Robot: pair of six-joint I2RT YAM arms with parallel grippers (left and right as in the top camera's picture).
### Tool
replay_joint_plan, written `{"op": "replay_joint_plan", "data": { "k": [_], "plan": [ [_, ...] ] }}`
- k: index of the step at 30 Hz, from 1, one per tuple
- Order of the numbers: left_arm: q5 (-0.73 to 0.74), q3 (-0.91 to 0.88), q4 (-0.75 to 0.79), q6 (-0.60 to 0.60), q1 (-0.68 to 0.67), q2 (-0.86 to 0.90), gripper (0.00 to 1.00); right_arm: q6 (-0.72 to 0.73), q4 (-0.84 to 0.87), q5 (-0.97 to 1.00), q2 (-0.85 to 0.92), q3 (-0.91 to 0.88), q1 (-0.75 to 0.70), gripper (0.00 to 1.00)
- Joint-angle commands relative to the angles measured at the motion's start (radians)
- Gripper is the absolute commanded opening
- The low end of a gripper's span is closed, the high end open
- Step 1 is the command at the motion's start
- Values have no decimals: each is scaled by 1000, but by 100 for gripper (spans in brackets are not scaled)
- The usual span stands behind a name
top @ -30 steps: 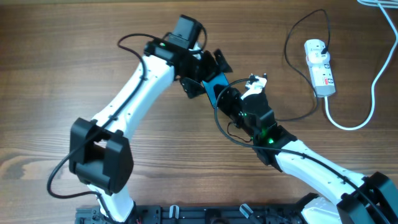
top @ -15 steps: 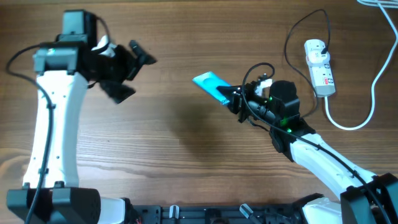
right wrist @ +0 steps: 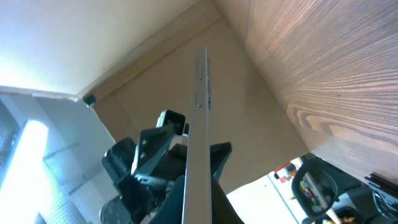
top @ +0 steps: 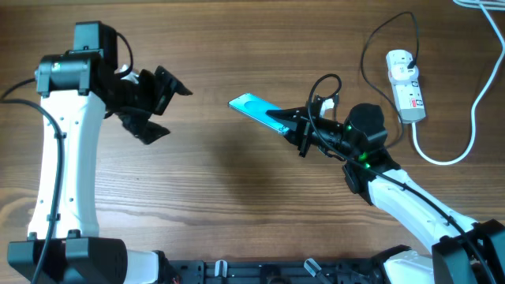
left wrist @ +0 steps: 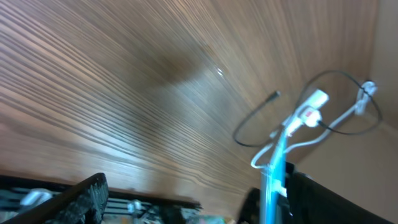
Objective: Plug charger to phone and switch on socket
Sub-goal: 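Release the phone from the left gripper and pull the left arm back, then move the left gripper in and close it on the phone's top end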
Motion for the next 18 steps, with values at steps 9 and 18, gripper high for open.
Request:
{"op": "replay_joint_plan", "data": {
  "k": [9, 18],
  "plan": [
    [-88, 7, 187, -245, -290, 2, 82, 22, 84, 102, 9, 24, 14, 5],
    [-143, 7, 299, -268, -417, 51, 72, 21, 120, 119, 9, 25, 44, 4]
  ]
}}
